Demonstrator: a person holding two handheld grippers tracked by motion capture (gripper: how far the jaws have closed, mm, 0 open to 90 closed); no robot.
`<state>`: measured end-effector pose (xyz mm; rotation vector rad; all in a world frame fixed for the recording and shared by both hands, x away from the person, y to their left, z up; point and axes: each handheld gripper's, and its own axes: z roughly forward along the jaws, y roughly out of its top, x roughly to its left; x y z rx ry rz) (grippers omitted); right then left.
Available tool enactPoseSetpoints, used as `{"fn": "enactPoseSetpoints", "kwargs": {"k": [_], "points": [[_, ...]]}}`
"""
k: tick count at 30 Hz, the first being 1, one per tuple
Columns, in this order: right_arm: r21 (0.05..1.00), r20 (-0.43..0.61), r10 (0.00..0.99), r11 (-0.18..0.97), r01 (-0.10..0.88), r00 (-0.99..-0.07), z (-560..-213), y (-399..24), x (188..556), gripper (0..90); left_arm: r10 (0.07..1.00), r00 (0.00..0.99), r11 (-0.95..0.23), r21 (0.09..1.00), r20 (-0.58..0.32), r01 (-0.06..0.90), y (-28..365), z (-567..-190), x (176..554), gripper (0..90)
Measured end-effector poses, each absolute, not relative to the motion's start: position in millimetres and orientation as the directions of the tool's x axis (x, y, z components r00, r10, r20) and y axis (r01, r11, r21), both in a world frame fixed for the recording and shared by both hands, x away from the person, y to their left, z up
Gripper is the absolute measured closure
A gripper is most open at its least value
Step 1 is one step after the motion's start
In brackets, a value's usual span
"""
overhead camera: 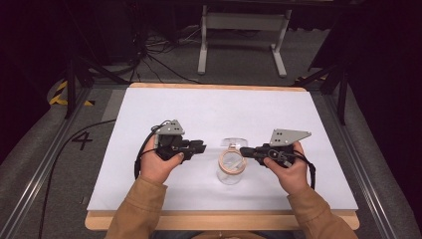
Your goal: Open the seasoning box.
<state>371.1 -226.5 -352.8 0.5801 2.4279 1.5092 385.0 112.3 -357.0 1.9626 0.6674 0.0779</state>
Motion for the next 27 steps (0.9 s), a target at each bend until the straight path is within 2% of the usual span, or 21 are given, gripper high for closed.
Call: {"fn": "enactPoseSetpoints", "kwargs": {"k": [15,22,27], "points": [[0.895,0.045,0.49,0.367,0.252,-0.871,-358,-237,399,90.0,0.541,0.803,-0.302,0.833,-0.251,0.464,141,-364,375,73.7],[0.895,0.043,0.484,0.37,0.249,-0.874,-357,-236,397,90.0,0.545,0.802,-0.298,0.838,-0.245,0.458,143,-364,375,73.1],[0.895,0.025,0.477,0.38,0.233,-0.878,-350,-239,393,89.9,0.549,0.8,-0.305,0.833,-0.242,0.461,143,-361,376,68.0]]}}
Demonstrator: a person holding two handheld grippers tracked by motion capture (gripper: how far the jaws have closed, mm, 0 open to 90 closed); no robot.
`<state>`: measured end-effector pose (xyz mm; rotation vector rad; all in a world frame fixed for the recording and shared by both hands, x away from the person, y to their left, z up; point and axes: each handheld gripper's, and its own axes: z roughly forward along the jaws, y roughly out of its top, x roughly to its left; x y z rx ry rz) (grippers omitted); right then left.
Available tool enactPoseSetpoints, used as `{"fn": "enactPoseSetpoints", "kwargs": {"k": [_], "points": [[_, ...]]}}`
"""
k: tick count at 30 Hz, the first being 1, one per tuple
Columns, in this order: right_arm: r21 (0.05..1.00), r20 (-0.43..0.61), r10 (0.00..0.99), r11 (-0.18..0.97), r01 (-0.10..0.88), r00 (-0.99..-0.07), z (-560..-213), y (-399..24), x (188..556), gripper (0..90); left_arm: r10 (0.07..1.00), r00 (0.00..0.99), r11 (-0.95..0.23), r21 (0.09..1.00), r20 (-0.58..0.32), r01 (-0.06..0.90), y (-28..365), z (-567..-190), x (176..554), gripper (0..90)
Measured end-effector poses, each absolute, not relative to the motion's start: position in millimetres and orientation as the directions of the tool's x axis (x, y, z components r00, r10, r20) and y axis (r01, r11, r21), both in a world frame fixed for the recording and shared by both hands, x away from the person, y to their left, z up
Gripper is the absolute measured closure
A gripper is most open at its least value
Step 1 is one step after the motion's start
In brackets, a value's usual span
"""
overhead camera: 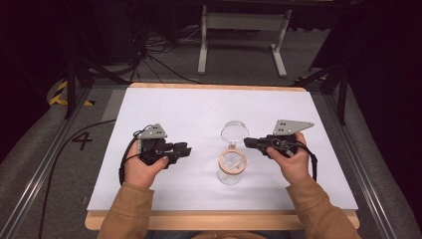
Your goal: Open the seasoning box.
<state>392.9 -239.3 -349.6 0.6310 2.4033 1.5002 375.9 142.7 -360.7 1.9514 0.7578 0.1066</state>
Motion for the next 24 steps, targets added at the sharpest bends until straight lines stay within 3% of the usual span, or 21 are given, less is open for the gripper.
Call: {"fn": "enactPoseSetpoints", "kwargs": {"k": [12,24], "points": [[0.893,0.0,0.567,0.371,0.256,-0.824,-331,-283,391,82.8,0.642,0.738,-0.324,0.8,-0.207,0.505,160,-360,383,56.7],[0.865,0.007,0.719,0.344,0.365,-0.695,-338,-331,404,66.6,0.736,0.652,-0.301,0.773,-0.183,0.558,184,-374,398,47.5]]}}
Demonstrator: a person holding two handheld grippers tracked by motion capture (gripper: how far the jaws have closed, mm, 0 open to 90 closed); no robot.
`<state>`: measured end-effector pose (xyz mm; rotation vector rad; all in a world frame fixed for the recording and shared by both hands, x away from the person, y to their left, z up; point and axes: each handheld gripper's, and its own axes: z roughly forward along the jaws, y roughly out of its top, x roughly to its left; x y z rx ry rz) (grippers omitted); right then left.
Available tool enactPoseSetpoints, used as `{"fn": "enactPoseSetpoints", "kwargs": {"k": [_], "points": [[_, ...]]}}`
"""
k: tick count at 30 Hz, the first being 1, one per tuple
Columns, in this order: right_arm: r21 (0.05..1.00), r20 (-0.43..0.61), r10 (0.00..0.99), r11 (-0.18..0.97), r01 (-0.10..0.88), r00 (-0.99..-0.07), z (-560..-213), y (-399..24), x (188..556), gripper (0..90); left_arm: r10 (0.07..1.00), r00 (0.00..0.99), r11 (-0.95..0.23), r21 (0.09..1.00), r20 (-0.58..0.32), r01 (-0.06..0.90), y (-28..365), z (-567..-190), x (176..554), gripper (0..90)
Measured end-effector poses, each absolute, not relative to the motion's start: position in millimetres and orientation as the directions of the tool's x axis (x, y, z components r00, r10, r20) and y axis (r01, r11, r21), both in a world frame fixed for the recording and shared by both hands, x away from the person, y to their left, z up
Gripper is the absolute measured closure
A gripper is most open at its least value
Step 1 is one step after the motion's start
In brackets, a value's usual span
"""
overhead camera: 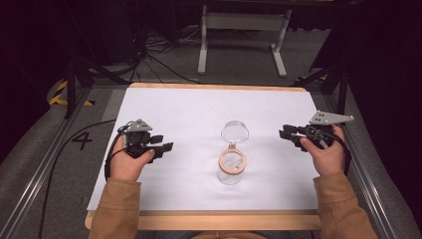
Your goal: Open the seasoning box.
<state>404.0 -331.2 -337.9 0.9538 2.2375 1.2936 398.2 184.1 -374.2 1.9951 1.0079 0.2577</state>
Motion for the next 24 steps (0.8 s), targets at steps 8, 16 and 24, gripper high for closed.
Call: {"fn": "enactPoseSetpoints", "kwargs": {"k": [8,16,24], "points": [[0.821,0.039,0.796,0.32,0.473,-0.604,-363,-354,417,58.9,0.781,0.598,-0.28,0.754,-0.181,0.594,188,-392,411,41.7],[0.785,0.047,0.831,0.313,0.535,-0.554,-392,-367,430,49.9,0.797,0.578,-0.283,0.737,-0.175,0.613,190,-404,419,37.5],[0.755,0.049,0.856,0.306,0.58,-0.515,-415,-368,439,42.1,0.794,0.582,-0.308,0.71,-0.174,0.633,185,-416,423,36.4]]}}
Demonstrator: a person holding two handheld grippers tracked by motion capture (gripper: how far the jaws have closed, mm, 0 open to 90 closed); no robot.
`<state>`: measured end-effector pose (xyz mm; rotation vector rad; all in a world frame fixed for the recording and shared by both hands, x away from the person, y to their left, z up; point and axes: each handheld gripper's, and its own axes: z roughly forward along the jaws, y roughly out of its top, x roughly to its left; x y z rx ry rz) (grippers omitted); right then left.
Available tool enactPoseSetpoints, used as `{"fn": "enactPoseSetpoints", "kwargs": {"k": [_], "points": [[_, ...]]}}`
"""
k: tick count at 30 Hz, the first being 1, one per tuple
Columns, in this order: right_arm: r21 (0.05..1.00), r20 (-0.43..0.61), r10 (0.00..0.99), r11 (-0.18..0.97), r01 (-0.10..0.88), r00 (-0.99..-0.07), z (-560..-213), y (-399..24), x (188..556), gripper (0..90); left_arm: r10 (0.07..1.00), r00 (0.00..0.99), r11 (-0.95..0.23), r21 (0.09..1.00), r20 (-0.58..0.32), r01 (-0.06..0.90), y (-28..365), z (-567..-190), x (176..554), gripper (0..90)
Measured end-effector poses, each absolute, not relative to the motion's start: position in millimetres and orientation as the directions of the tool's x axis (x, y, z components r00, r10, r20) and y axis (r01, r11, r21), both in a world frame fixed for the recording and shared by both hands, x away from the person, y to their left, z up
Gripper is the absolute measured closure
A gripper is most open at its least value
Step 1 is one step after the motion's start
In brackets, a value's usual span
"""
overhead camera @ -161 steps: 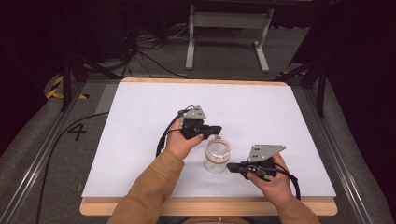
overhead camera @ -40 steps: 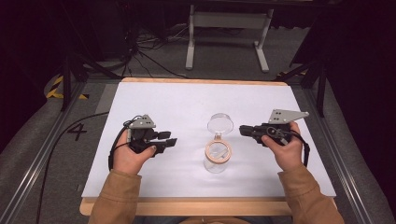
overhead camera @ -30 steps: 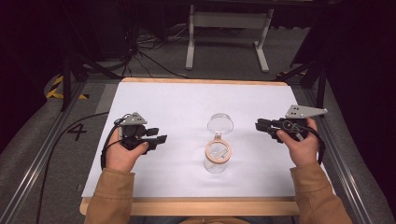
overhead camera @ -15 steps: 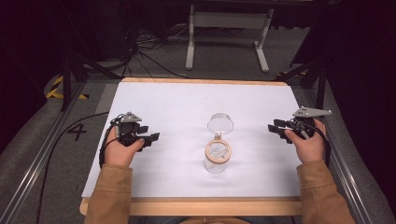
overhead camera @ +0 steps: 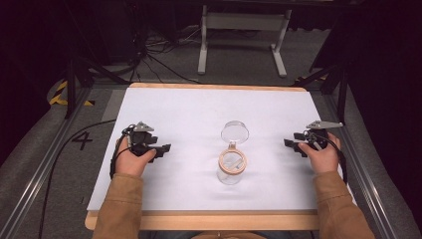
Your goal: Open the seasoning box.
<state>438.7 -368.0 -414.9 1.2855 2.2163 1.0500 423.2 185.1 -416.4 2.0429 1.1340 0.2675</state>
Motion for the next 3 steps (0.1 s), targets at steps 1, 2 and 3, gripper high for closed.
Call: {"fn": "enactPoseSetpoints", "kwargs": {"k": [1,2,3], "points": [[0.75,0.047,0.855,0.312,0.584,-0.517,-415.9,-367.0,438.9,41.9,0.793,0.586,-0.317,0.709,-0.166,0.63,184.7,-417.6,424.0,36.3],[0.745,0.04,0.853,0.321,0.584,-0.52,-416.5,-366.0,439.1,42.0,0.793,0.583,-0.313,0.704,-0.175,0.638,183.4,-418.8,424.1,36.1],[0.743,0.03,0.849,0.334,0.581,-0.527,-417.1,-364.9,439.5,42.0,0.79,0.591,-0.327,0.702,-0.165,0.632,183.3,-419.5,425.0,35.7]]}}
